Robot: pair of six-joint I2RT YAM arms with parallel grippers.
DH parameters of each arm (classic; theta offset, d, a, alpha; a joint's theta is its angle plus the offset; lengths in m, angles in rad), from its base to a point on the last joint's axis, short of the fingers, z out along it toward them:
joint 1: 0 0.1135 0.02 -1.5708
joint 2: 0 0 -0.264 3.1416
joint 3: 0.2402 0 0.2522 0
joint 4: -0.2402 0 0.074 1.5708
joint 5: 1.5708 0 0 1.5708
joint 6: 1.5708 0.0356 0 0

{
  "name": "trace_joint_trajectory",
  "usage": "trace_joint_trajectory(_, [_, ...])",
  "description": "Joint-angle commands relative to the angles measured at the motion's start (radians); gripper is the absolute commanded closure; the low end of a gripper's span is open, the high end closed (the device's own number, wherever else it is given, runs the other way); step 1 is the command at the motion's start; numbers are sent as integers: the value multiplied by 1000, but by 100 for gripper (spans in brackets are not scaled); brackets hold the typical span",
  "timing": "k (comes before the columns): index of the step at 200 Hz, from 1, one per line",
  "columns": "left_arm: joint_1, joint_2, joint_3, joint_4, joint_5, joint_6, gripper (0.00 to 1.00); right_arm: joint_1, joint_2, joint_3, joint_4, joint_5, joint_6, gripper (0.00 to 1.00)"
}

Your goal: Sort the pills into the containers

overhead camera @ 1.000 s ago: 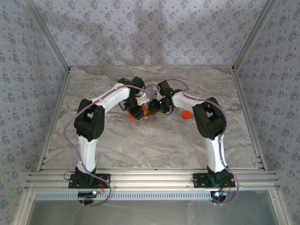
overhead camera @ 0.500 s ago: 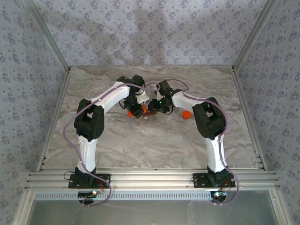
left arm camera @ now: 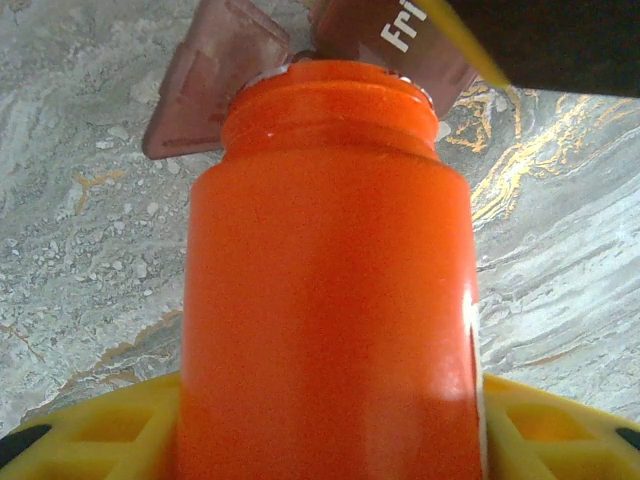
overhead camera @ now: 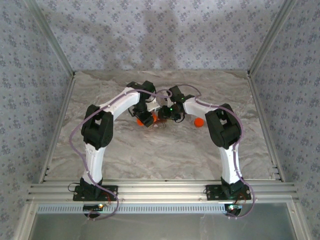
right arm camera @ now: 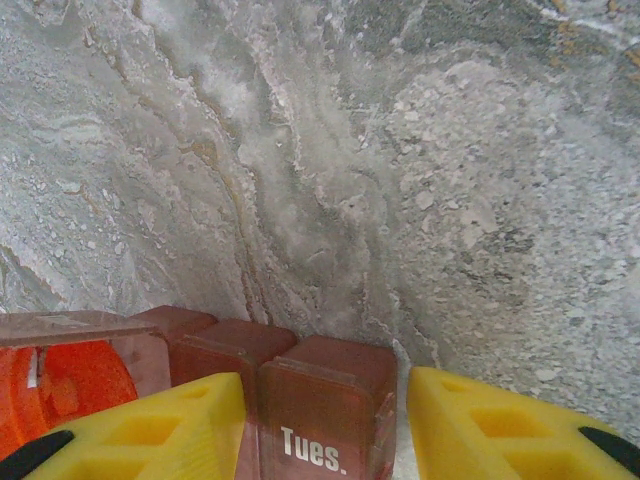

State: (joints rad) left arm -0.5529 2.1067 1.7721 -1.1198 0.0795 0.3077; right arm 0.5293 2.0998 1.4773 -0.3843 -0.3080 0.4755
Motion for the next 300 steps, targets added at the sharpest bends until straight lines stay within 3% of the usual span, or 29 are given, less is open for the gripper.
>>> trace_joint_trajectory(1, [-8,12,25,-40,-20,21,100,12,43,5,-50,13,-4,51])
trace_joint_trajectory(127, [-42,10,38,-43,-122,42,100,13,45,5,-51,15,-3,51])
trace_joint_trajectory(300, [-53,10,19,-32,-106,51,100,14,49,12,-64,15,-9,52])
